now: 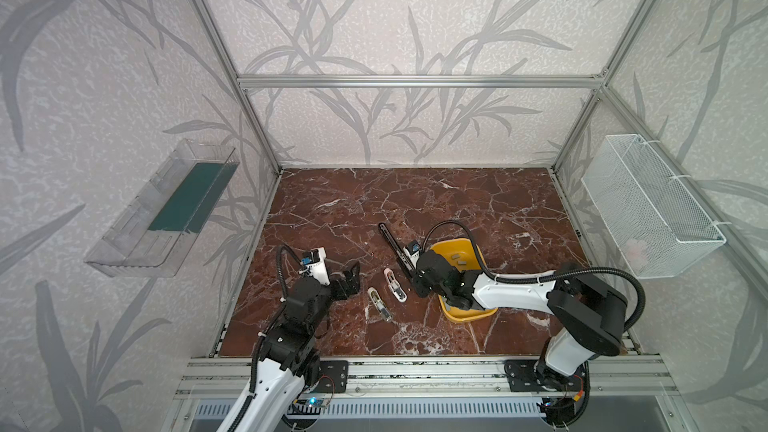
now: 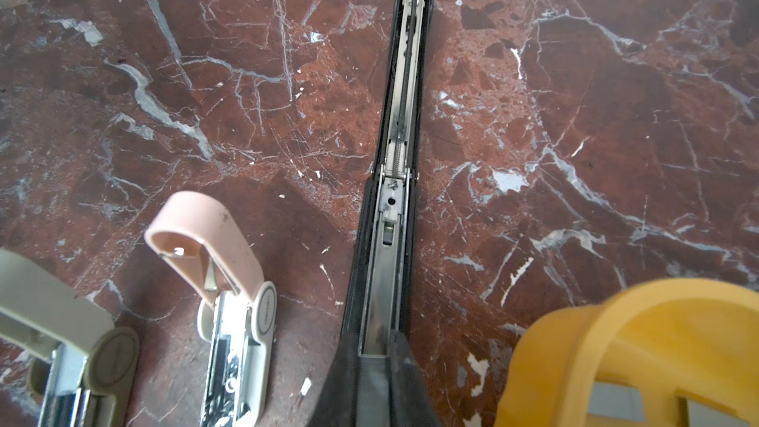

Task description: Load the staples into the stapler

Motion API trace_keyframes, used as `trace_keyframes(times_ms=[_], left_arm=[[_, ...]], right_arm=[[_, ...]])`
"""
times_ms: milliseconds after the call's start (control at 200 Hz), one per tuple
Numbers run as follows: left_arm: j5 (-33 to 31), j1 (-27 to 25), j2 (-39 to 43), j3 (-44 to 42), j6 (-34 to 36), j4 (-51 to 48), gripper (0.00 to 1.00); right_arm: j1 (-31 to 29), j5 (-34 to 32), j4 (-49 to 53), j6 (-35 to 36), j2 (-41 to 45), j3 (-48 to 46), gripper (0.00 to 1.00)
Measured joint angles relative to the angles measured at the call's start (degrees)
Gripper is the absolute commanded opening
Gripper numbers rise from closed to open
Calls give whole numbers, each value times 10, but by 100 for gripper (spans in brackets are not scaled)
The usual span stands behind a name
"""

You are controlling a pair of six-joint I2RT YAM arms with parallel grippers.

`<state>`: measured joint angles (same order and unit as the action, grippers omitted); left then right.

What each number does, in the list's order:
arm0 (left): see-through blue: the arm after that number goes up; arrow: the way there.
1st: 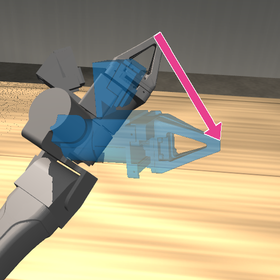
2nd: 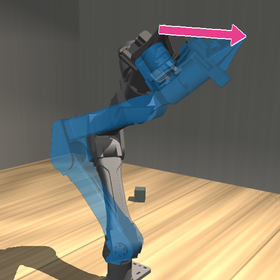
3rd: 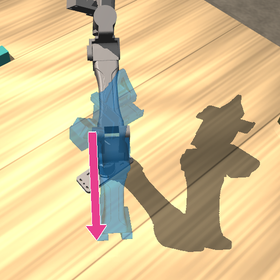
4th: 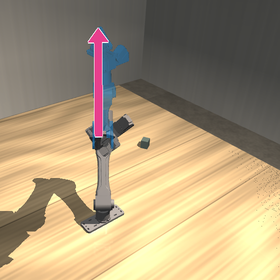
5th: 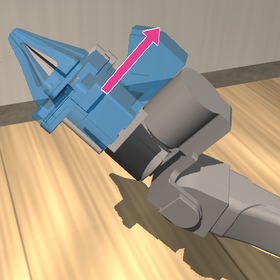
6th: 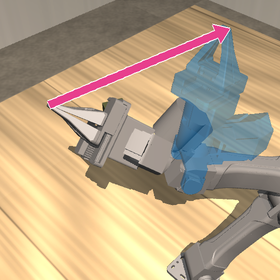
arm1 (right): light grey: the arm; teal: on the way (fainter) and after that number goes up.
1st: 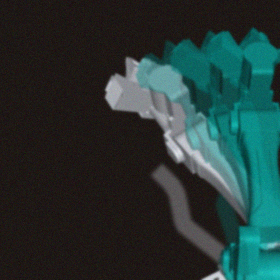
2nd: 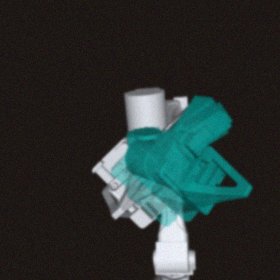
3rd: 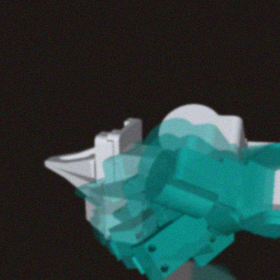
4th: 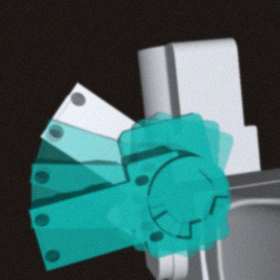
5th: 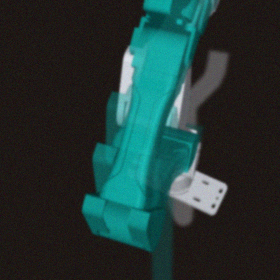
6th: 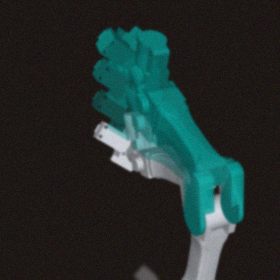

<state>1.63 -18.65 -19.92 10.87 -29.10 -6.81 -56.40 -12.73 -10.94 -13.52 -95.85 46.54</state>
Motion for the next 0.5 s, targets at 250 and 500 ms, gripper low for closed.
trace_keyframes(times_ms=[250, 500], left_arm=[[0, 0, 0, 0, 0, 0, 99], [0, 0, 0, 0, 0, 0, 99]], right_arm=[[0, -1, -1, 0, -4, 0, 7], [0, 0, -2, -4, -5, 0, 6]])
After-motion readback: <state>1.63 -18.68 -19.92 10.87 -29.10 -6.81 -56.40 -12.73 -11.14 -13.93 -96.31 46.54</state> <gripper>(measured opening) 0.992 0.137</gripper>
